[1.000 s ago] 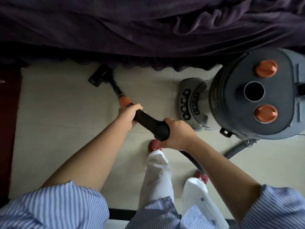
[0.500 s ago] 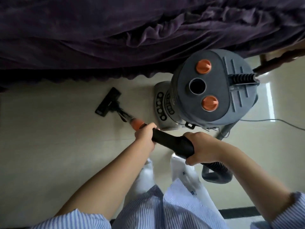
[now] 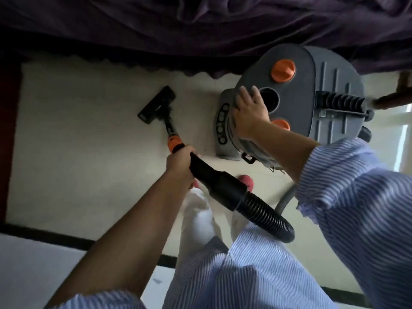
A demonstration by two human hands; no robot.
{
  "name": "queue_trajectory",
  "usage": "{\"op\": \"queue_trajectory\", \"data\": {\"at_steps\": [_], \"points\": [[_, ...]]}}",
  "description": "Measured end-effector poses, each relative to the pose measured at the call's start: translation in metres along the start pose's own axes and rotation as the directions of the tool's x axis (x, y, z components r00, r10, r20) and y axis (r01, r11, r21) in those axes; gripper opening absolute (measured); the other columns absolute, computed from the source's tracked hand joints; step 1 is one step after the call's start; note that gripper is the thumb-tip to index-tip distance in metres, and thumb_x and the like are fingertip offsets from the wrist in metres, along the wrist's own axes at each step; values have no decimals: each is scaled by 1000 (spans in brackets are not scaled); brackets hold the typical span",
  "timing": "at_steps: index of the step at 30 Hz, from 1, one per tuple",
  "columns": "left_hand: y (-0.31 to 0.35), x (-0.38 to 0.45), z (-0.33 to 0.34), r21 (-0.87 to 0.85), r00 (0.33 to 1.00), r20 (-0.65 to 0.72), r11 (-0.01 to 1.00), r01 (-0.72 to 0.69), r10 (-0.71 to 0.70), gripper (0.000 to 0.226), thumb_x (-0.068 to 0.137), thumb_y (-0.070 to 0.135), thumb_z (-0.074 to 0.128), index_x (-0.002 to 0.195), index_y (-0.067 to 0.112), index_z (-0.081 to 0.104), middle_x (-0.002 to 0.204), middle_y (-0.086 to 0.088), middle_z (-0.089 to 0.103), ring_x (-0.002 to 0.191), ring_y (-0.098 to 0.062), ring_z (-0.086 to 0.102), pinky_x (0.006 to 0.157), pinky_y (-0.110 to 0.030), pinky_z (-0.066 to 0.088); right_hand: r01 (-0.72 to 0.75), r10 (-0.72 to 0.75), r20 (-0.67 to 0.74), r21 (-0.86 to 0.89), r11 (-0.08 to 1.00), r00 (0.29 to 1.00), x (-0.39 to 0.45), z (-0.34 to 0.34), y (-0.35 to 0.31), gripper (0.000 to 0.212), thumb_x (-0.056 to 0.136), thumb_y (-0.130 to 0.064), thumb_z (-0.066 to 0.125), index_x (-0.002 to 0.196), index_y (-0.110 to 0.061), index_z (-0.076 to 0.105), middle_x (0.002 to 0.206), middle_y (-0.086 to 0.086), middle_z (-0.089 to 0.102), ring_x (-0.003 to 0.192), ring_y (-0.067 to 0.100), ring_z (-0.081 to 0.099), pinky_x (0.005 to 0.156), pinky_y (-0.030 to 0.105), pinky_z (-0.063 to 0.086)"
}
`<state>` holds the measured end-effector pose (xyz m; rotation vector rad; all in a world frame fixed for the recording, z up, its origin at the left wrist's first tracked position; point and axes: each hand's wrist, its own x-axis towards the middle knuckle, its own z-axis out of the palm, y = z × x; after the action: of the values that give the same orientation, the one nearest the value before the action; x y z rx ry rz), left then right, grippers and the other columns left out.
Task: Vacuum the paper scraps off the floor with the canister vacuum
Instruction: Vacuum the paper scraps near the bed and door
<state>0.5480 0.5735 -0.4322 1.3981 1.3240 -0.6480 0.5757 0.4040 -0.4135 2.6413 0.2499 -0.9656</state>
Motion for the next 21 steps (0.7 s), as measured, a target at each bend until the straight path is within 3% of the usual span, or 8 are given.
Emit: {"op": "queue_trajectory", "data": {"at_steps": [3,6,8,10,12,15,18,21], "points": [[-3,-10,9,-5,1000,-2,1000,-14,14,11,89,11,54,84,2,53,57,-1,57,61,-11,51,77,-26,40,13,-11,10,-217,976,1000,14,12,-3,59,98,-38,22,149,-9,12,157,13,6,145,29,-1,114,48,-9],[1,-12,23,7,999,-13,999,-37,37,21,87,12,55,103,-2,57,66,1,53,61,-10,51,74,-27,41,31,-22,35,-289,957,999,15,12,-6,57,99,-32,19,148,-3,15,155,16,12,145,31,4,114,48,-9],[7,-15,30,19,999,32,999,-35,34,10,87,11,54,94,5,58,70,0,49,61,-12,49,68,-27,43,64,-54,38,-343,937,998,10,10,-2,55,100,-31,20,147,-2,17,154,18,17,144,33,7,113,49,-9],[12,-19,31,-16,1000,5,1000,-16,16,13,87,12,54,95,3,59,68,0,50,61,-12,50,70,-27,42,80,-54,77,-394,916,996,3,10,6,54,100,-30,21,146,-2,18,153,19,18,143,35,8,112,51,-9],[9,-23,32,-46,1000,-7,999,17,-18,14,87,12,54,86,-2,56,58,-3,51,57,-14,50,66,-28,41,77,-30,123,-403,912,992,-6,19,17,53,101,-29,23,146,-3,19,153,19,19,143,35,8,111,52,-9],[4,-33,41,-49,994,70,995,86,-82,26,88,10,49,64,5,43,43,-4,46,53,-17,44,54,-26,35,26,49,172,-407,913,984,-24,34,39,53,101,-25,24,146,1,15,154,20,16,143,36,6,111,51,-8],[2,-52,58,-26,989,123,995,92,-88,27,88,7,52,62,6,44,56,-4,48,54,-16,47,53,-26,39,-72,167,228,-375,924,959,-47,56,70,57,100,-27,24,147,2,9,154,19,13,143,35,6,112,51,-8],[-3,-67,82,-29,979,173,993,111,-104,16,87,7,55,72,3,50,67,-4,51,58,-15,51,58,-27,43,-189,268,247,-301,934,931,-68,90,107,58,101,-25,24,147,2,1,155,19,8,143,35,4,113,52,-6]]}}
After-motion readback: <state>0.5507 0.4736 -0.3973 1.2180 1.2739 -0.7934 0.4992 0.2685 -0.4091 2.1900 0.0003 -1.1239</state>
